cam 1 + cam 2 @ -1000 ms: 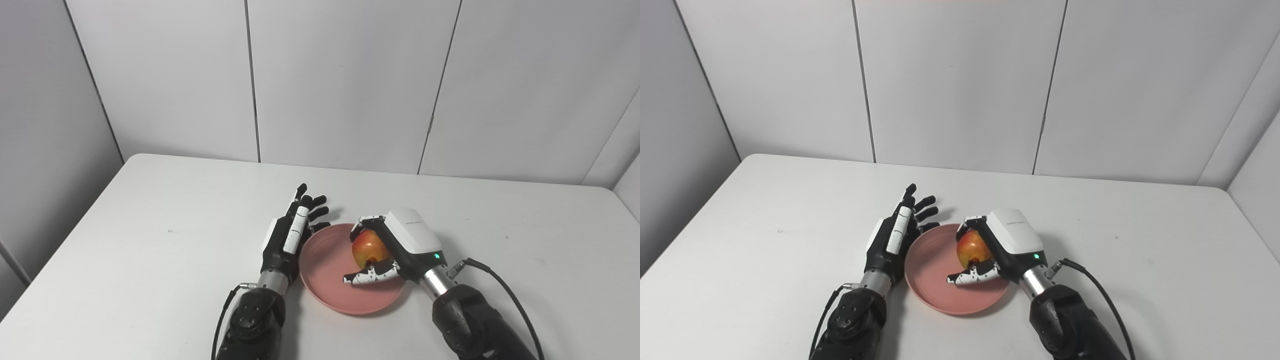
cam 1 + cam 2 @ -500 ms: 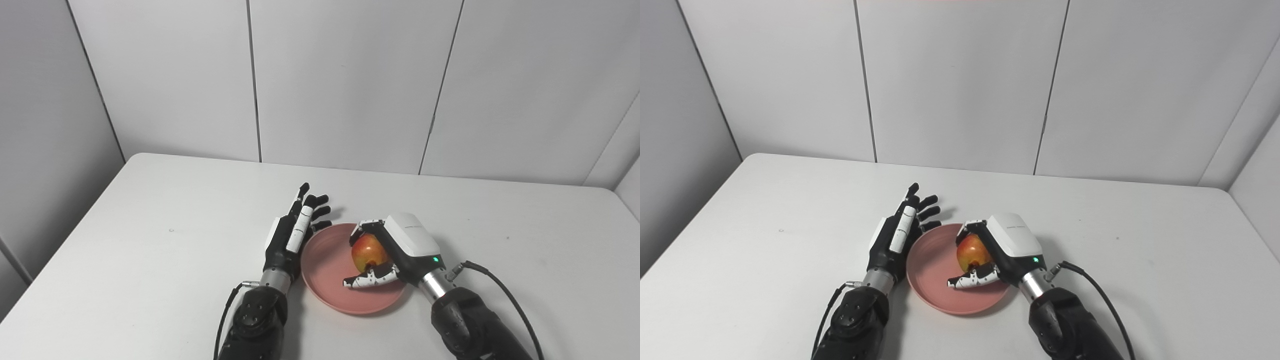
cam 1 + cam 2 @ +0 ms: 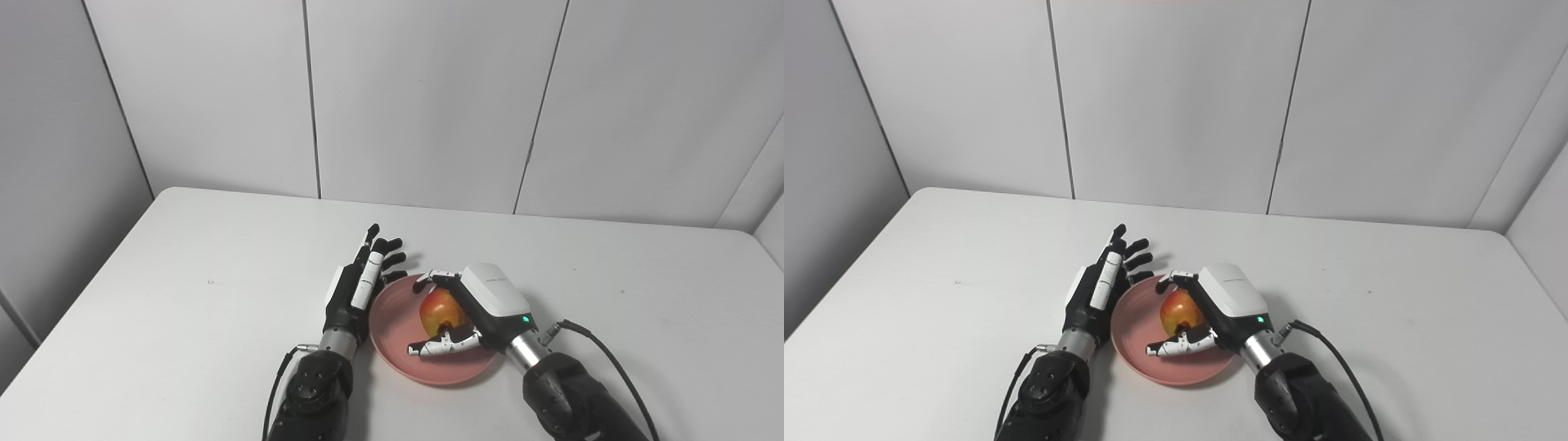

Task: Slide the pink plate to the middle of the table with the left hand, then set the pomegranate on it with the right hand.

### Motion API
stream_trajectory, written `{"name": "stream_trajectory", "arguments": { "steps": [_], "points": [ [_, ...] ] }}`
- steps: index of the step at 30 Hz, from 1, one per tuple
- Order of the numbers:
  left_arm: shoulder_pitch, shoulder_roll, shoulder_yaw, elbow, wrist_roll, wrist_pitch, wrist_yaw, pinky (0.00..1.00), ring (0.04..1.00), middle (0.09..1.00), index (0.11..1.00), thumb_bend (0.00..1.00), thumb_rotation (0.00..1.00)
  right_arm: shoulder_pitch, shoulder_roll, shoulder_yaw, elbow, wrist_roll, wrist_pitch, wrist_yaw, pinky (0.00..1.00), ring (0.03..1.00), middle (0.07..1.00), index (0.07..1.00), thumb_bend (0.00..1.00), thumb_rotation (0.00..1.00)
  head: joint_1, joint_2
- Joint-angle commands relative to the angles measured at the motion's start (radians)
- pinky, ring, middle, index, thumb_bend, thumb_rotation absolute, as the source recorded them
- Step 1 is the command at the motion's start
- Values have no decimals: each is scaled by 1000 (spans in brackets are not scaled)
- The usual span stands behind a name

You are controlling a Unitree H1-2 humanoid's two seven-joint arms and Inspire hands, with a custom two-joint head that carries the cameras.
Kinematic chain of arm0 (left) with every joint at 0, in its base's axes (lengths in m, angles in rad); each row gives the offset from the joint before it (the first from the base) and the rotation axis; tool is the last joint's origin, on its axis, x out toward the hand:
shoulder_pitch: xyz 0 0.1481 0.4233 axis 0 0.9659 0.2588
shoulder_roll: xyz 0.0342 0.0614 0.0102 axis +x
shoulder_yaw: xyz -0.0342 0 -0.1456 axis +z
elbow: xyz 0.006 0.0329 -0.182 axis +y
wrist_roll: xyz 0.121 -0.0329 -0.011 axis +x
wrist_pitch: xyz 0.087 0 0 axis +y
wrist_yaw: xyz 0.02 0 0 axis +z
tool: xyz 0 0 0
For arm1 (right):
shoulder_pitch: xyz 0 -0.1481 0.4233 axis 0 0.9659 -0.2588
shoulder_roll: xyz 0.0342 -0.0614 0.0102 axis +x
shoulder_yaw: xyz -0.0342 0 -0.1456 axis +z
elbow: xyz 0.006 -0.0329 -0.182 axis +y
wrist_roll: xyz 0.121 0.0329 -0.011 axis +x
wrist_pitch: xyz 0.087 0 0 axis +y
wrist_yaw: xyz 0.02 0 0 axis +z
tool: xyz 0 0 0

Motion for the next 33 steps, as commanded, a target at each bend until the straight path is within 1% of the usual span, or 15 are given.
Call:
{"name": "stream_trajectory", "arguments": {
  "steps": [1, 5, 10, 19, 21, 22, 23, 24, 25, 28, 31, 33],
  "points": [
    [4, -3, -3, 26, -2, 16, -3, 714, 810, 867, 1000, 817, 857, -35, 0, -5, -34, 15, -46, -2, 434, 560, 652, 673, 757, 770, 0, -1],
    [5, -3, -3, 22, -5, 21, -6, 710, 818, 882, 1000, 818, 858, -33, -4, -4, -35, 26, -47, 12, 536, 665, 733, 712, 814, 828, -1, 1],
    [5, -3, -1, 21, -13, 26, -10, 719, 829, 902, 1000, 810, 854, -28, -3, -7, -38, 33, -43, 23, 564, 701, 768, 739, 871, 841, -1, 2],
    [6, -3, 2, 19, -25, 30, -20, 732, 840, 898, 1000, 809, 848, -29, -4, -9, -37, 30, -45, 15, 547, 700, 768, 744, 869, 845, -1, 2],
    [7, -3, 1, 15, -22, 33, -17, 735, 835, 873, 1000, 801, 849, -28, -4, -14, -53, 32, -38, 17, 533, 697, 774, 746, 844, 871, -1, 2],
    [9, -4, 1, 10, -20, 35, -15, 729, 831, 854, 1000, 801, 848, -26, -3, -19, -64, 37, -43, 12, 529, 694, 777, 748, 811, 896, -4, 4],
    [10, -3, -2, 7, -14, 38, -11, 715, 832, 846, 1000, 808, 850, -24, -2, -26, -70, 48, -60, -1, 520, 681, 772, 754, 778, 947, -4, 4],
    [10, -3, -4, 5, -8, 40, -8, 719, 838, 844, 1000, 808, 854, -23, 1, -34, -72, 61, -84, -21, 515, 675, 770, 759, 771, 972, -4, 4],
    [10, -3, -4, 4, -8, 40, -7, 723, 846, 841, 1000, 808, 853, -22, 7, -48, -76, 77, -109, -47, 511, 671, 773, 767, 788, 991, -4, 4],
    [9, -6, 1, 5, -16, 42, -9, 721, 846, 841, 1000, 790, 851, -23, 25, -86, -88, 105, -170, -113, 520, 680, 783, 778, 808, 999, -8, 5],
    [8, -5, 1, 8, -17, 34, -12, 717, 844, 855, 1000, 785, 865, -32, 39, -119, -100, 121, -218, -156, 540, 700, 796, 789, 809, 1000, -8, 5],
    [8, -6, 3, 7, -15, 28, -7, 707, 841, 857, 1000, 792, 871, -41, 53, -151, -115, 156, -230, -165, 601, 747, 822, 808, 817, 1000, -8, 5]
  ]
}}
